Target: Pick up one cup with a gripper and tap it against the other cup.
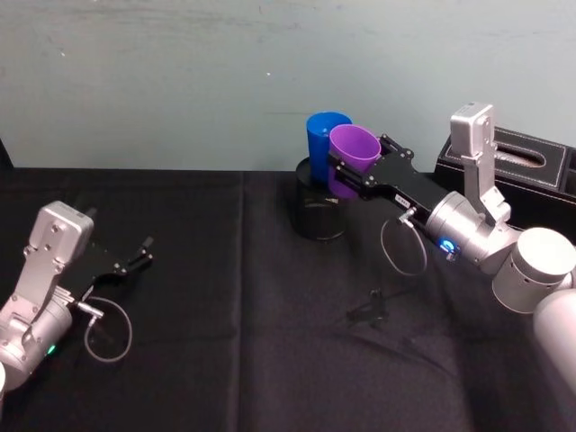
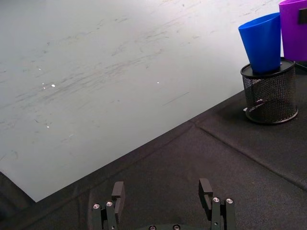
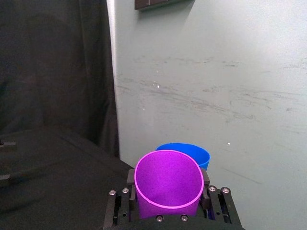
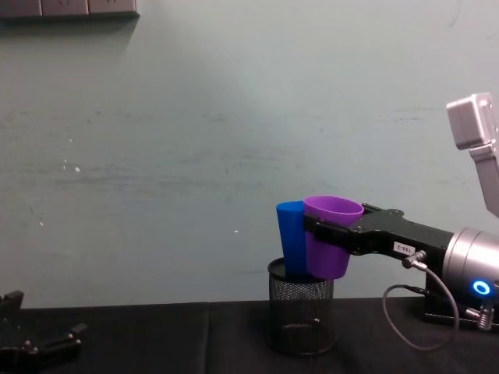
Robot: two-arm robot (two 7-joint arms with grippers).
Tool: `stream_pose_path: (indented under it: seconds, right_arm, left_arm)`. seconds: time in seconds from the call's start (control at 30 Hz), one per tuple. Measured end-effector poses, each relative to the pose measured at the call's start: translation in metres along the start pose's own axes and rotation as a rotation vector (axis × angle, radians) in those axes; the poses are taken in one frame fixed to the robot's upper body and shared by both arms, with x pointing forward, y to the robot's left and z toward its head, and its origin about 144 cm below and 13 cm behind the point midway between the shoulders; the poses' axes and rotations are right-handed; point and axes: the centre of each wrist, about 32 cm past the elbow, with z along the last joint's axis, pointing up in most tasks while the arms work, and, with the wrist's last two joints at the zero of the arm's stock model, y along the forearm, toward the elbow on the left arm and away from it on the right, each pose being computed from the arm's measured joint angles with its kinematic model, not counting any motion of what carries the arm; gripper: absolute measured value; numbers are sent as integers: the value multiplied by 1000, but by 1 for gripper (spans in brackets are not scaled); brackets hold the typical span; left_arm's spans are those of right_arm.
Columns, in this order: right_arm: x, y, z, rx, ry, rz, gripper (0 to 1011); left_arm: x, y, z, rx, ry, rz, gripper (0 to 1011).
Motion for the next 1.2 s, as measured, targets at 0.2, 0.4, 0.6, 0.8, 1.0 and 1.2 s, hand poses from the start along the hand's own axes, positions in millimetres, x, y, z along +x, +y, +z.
stream_pose_path:
  seconds: [0.2, 0.4, 0.6, 0.8, 1.0, 1.2]
  right_arm:
    - [3, 3, -2, -4, 1, -2, 734]
    - [5, 6, -2, -5, 0, -2, 734]
    - [6, 7, -2, -2, -1, 1, 734]
    - [6, 5, 0, 1, 1, 6, 734]
    - [4, -1, 3, -2, 12, 8, 734]
    - [-1, -10, 6, -6, 17, 10, 734]
  left_arm:
    - [0, 0, 0, 0, 0, 0, 1011]
    - [0, 0, 0, 0, 0, 0, 1011]
    - [0, 0, 0, 0, 0, 0, 1011]
    - [0, 0, 0, 0, 0, 0, 1012]
    - [0, 0, 0, 0, 0, 0, 1011]
    - [0, 0, 0, 0, 0, 0, 1012]
